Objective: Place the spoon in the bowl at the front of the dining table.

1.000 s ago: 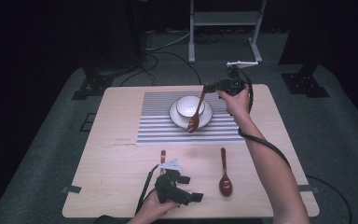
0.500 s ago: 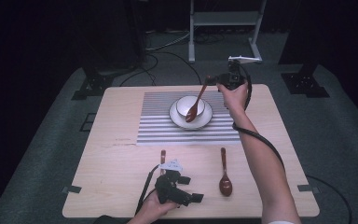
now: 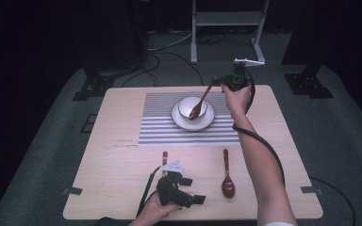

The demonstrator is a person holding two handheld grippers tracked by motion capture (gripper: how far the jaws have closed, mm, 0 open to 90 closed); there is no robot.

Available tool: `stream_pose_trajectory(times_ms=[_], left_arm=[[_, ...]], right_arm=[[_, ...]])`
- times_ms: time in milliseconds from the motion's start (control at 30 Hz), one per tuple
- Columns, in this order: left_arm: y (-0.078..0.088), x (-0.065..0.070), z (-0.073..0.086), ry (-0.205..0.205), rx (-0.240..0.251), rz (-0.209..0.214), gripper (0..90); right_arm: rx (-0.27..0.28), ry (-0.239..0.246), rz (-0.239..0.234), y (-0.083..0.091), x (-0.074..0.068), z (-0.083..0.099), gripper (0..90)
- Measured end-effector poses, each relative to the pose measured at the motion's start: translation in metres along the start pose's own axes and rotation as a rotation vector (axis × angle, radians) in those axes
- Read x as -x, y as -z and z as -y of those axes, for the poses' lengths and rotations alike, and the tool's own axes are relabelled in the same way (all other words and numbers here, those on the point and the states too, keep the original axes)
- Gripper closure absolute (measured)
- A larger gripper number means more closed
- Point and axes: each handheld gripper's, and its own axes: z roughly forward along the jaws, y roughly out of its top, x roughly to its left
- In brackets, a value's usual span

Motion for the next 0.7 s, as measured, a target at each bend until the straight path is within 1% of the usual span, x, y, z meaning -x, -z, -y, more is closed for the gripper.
stream_pose_trajectory(times_ms=[233,300,600,700], left_arm=[[-0.0003,0.0001,0.0001,0.002,-0.001,0.001,5.7],[-0.0004,0.0003,0.0003,0.002,-0.001,0.000,5.7],[-0.0009,0.0012,0.0005,0.000,-0.006,0.000,5.6],[-0.0005,0.0009,0.0003,0.002,-0.004,0.000,5.6]], right_arm=[[0.024,-0.011,0.002,-0.0023,0.0040,0.0013,83.5],[0.027,-0.003,0.010,-0.0024,0.0039,0.0013,83.4],[0.047,-0.005,0.018,0.0004,0.0041,0.0006,83.5],[0.062,-0.004,0.021,0.0027,0.0049,0.0000,83.5]])
